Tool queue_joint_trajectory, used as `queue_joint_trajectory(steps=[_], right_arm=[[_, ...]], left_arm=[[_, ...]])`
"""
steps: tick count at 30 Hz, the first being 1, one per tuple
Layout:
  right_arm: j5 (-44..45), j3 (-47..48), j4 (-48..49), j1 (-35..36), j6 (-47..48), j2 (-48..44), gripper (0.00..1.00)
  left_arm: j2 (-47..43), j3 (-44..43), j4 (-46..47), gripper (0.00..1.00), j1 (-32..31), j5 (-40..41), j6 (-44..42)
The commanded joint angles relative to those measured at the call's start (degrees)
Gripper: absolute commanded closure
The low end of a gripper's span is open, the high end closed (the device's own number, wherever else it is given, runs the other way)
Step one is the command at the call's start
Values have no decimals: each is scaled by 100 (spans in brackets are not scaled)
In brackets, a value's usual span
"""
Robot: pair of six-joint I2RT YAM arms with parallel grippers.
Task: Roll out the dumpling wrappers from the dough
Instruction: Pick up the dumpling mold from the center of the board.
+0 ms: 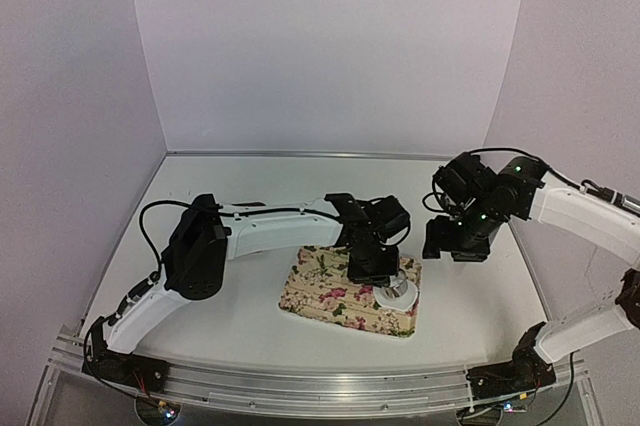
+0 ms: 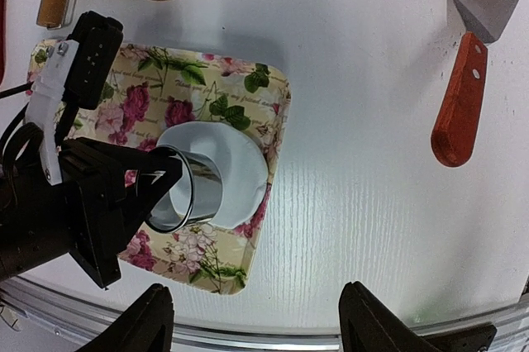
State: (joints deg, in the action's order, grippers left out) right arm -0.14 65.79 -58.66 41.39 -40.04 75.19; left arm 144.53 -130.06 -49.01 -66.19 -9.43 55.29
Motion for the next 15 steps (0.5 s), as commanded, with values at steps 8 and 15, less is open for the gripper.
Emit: queue_joint_trajectory(steps=[8,15], right_arm=[[271,370,-175,-35,374,147,38],[253,399,-178,-43,427,228,37]], left_arm=[[171,-264,192,90,91,-104,51],[149,-221,222,82,89,-147,79]])
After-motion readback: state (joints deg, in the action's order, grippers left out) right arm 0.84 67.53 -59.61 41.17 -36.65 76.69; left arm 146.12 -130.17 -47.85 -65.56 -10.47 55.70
